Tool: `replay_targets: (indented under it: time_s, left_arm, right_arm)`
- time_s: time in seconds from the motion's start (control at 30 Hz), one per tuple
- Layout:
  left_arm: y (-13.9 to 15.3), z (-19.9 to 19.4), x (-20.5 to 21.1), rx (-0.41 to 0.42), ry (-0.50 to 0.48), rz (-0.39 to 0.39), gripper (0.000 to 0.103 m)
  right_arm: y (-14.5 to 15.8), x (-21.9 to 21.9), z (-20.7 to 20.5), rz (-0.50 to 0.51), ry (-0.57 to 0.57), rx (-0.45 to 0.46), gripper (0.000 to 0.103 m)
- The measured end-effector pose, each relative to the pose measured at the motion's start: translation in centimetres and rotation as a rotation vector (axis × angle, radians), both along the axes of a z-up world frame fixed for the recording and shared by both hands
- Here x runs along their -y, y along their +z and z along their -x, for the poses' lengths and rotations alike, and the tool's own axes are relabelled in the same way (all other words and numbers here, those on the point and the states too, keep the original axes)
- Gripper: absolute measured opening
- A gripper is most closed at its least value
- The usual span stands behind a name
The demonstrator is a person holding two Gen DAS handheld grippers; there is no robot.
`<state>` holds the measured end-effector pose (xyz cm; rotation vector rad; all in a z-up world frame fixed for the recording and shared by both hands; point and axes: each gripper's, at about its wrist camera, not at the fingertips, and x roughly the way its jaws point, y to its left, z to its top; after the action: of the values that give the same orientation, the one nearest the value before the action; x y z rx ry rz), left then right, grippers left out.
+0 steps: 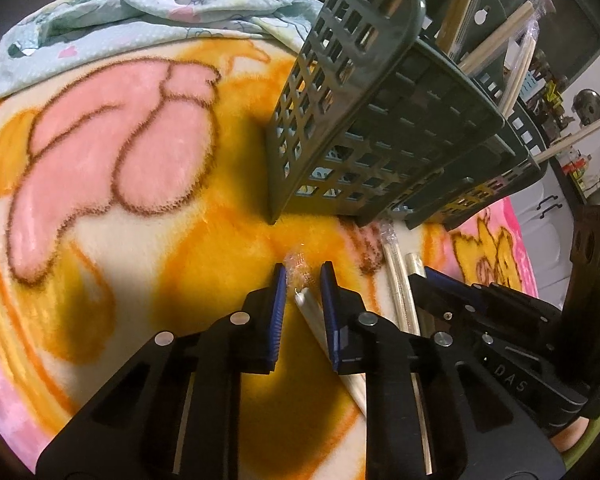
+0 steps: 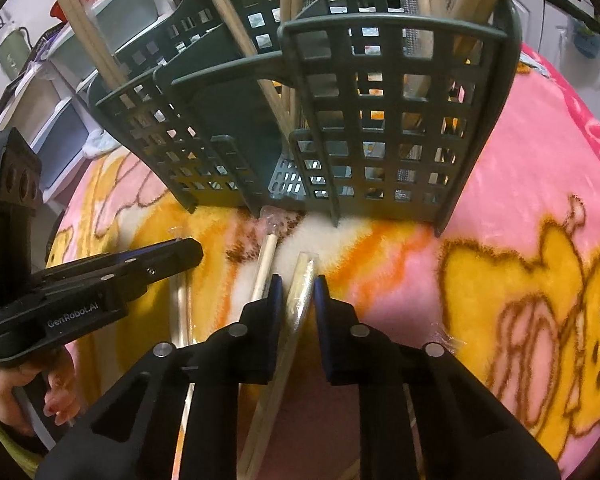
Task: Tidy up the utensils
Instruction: 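Close the left gripper on a wrapped chopstick while the right gripper grasps another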
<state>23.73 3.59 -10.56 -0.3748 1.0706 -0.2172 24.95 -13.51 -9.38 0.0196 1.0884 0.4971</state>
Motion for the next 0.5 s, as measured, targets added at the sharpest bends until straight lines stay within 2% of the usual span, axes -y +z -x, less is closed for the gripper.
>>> replay_targets:
  time_s: [0.33, 0.5]
  left_arm:
    - [0.0, 0.5, -0.8, 0.005, 0.004, 0.036, 0.004]
    - [1.4, 1.6, -2.0, 0.041, 0.014, 0.068, 0.003]
  right_arm:
    - [1.3, 0.6, 0.6, -0.052, -0.011, 0.023, 0.009]
    - [2.6, 1.1, 1.2, -0.080, -0.013, 0.045, 0.009]
